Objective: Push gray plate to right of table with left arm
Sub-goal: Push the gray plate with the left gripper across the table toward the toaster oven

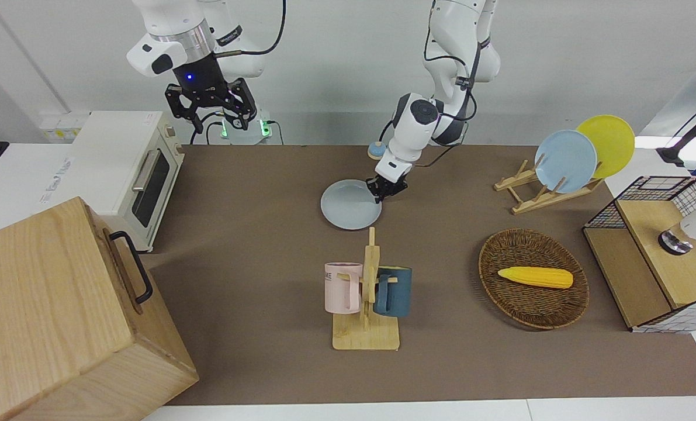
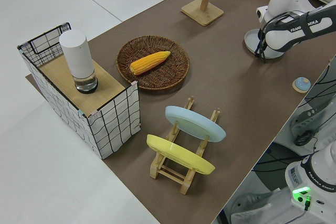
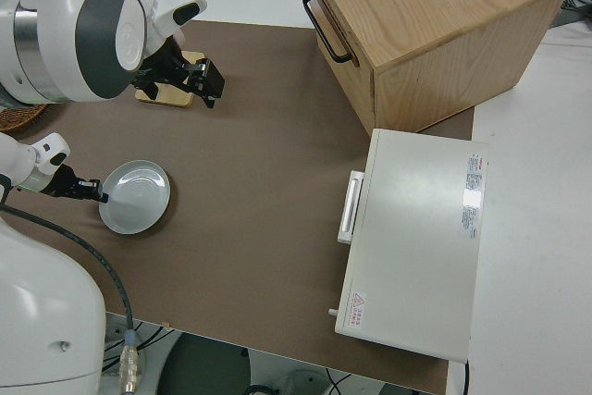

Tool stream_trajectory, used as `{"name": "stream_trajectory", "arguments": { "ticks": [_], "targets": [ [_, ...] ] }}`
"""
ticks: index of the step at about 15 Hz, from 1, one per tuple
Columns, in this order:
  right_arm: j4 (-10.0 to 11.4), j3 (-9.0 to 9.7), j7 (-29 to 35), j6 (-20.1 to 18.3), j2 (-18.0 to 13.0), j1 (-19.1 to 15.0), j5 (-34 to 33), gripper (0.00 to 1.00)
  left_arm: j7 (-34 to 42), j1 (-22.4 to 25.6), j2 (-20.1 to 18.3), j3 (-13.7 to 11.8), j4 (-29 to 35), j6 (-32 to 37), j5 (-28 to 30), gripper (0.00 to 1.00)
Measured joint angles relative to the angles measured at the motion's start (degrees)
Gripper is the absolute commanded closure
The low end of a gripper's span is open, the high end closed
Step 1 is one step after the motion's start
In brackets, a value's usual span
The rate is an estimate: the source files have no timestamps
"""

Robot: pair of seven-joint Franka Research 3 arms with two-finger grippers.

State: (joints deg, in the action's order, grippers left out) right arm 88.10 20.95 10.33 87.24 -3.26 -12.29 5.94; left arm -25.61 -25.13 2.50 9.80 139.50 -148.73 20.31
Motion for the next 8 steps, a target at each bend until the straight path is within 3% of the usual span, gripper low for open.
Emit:
{"name": "stream_trajectory", "arguments": {
  "ticks": [8],
  "targets": [
    [0.00,0.00,0.00,0.00,0.00,0.00,0.00,0.005,-3.34,-5.53,3.77,-0.34,-4.79,-0.56,0.98,1.00]
  ]
}}
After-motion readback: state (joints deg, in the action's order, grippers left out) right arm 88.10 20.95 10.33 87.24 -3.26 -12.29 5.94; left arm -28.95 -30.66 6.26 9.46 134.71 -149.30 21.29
